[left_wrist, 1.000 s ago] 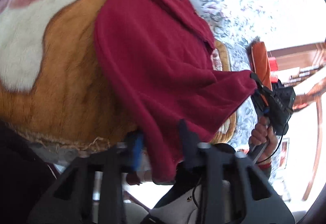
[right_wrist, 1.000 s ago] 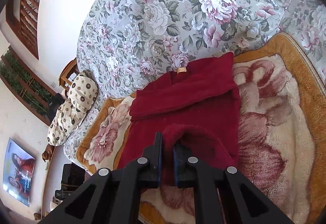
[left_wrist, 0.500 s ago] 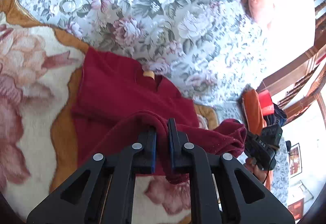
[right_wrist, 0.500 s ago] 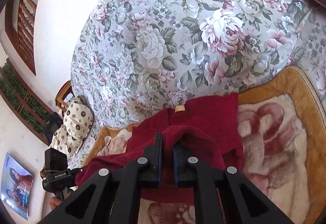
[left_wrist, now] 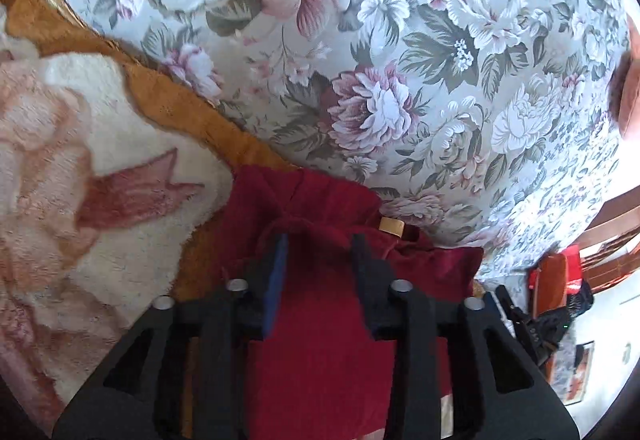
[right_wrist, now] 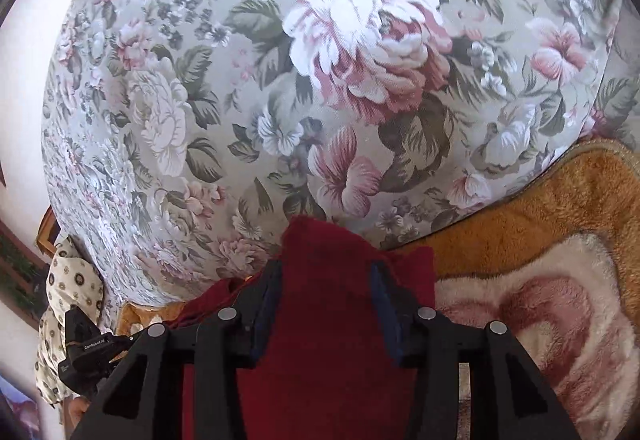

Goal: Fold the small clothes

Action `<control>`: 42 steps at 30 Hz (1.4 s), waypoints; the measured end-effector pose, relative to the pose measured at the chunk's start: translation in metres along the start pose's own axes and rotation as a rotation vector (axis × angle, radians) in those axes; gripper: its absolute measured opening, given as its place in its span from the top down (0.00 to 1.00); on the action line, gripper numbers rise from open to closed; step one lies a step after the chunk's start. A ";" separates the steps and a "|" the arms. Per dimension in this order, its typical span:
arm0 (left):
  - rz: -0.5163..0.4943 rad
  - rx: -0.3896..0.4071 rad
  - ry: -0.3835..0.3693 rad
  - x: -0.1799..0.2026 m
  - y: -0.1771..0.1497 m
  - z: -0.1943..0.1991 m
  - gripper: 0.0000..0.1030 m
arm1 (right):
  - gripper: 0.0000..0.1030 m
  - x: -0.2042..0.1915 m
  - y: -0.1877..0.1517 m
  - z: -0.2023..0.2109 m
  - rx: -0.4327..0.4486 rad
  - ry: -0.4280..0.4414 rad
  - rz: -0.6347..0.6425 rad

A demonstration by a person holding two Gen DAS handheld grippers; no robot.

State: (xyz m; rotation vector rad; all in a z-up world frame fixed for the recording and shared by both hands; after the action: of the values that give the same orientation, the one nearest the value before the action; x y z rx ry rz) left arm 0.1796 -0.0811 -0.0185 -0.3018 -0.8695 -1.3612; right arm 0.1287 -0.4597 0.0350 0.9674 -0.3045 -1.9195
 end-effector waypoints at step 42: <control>-0.069 -0.006 0.209 -0.030 -0.131 0.024 0.21 | 0.58 -0.048 -0.109 0.008 -0.233 -0.185 0.418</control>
State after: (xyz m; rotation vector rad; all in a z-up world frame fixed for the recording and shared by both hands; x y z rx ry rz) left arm 0.0503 -0.0735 -0.0605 -0.1318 -0.7069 -1.4310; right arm 0.0666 -0.3629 0.0030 0.5241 -0.3503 -1.6160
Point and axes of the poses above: each gripper's, at about its wrist camera, not at the fingertips, and z roughly against the way its jaws point, x to its right, y to its top, the point moved 9 cm from there along -z, roughly the way its jaws point, and after that the axes turned 5 degrees about -y, right-handed, at the moved point
